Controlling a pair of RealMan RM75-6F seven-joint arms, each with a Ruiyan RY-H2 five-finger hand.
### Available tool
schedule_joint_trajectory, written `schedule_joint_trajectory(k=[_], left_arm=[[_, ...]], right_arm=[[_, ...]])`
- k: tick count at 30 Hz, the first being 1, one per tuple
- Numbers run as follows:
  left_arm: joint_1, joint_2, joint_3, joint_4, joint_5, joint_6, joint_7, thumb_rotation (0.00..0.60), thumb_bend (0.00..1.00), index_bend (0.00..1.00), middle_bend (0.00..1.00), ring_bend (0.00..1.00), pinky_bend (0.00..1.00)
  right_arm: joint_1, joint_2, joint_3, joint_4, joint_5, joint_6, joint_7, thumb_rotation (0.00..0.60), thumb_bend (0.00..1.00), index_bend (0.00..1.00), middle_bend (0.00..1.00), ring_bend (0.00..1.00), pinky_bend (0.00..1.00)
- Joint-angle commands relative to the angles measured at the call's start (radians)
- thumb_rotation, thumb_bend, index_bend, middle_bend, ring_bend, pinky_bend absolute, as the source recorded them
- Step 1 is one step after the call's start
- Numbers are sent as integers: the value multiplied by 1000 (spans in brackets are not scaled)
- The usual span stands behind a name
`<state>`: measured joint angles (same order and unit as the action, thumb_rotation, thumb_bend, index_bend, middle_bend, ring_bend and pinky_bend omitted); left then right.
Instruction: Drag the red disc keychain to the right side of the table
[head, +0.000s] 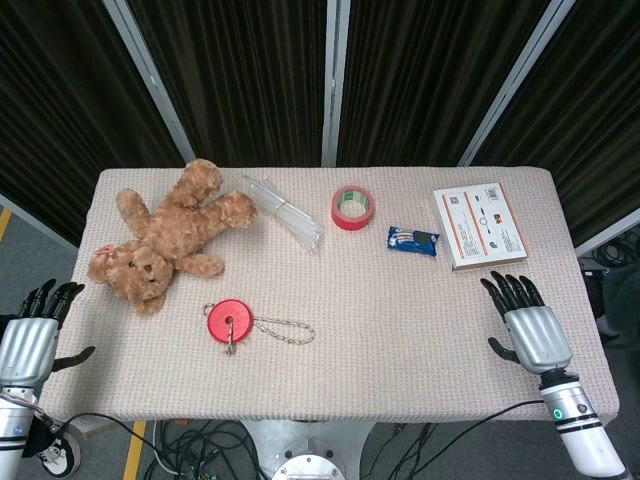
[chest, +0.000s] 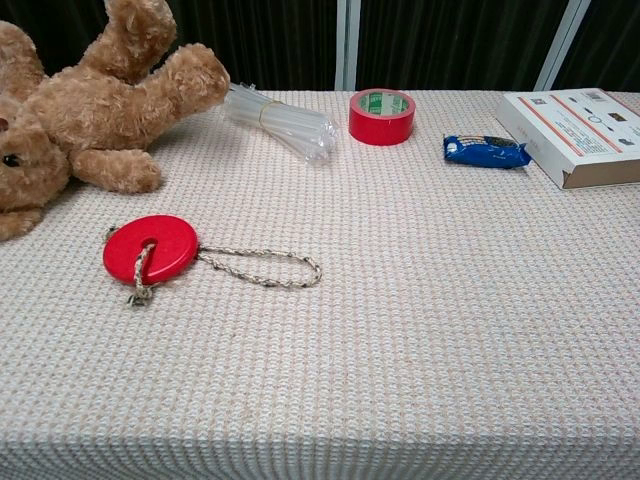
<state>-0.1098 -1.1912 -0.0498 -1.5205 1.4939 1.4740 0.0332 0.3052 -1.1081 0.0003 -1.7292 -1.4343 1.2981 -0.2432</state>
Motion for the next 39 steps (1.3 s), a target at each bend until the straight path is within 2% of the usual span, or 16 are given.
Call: schedule_joint_trajectory(k=[1, 6, 11, 15, 20, 25, 30, 39], left_arm=[[0, -2, 4, 9, 0, -5, -3, 600, 12, 131, 118, 24, 117], [5, -2, 4, 17, -4, 1, -14, 600, 12, 131, 118, 24, 117], [7, -3, 7, 21, -5, 0, -16, 600, 12, 131, 118, 24, 117], [13, -9, 11, 36, -4, 6, -15, 600, 13, 131, 118, 24, 117], [22, -18, 12, 55, -16, 8, -25, 600, 13, 131, 118, 24, 117], [32, -15, 12, 73, -24, 15, -29, 600, 13, 131, 118, 24, 117], [43, -5, 10, 82, -28, 28, -43, 600, 13, 132, 118, 24, 117], [54, 1, 8, 103, -37, 30, -70, 600, 13, 131, 118, 24, 116]], right_arm=[[5, -2, 5, -9, -6, -9, -3, 600, 151, 0, 0, 0, 0], [28, 5, 16, -38, -13, -46, -14, 600, 152, 0, 0, 0, 0], [92, 5, 32, -95, -28, -137, -40, 600, 153, 0, 0, 0, 0], [178, -14, 58, -135, -25, -251, -79, 600, 154, 0, 0, 0, 0], [313, -100, 114, -136, 20, -404, -148, 600, 154, 0, 0, 0, 0], [447, -234, 166, -80, 122, -537, -207, 600, 154, 0, 0, 0, 0], [558, -369, 197, 19, 213, -605, -257, 600, 161, 0, 0, 0, 0], [669, -531, 193, 174, 335, -635, -302, 600, 177, 0, 0, 0, 0]])
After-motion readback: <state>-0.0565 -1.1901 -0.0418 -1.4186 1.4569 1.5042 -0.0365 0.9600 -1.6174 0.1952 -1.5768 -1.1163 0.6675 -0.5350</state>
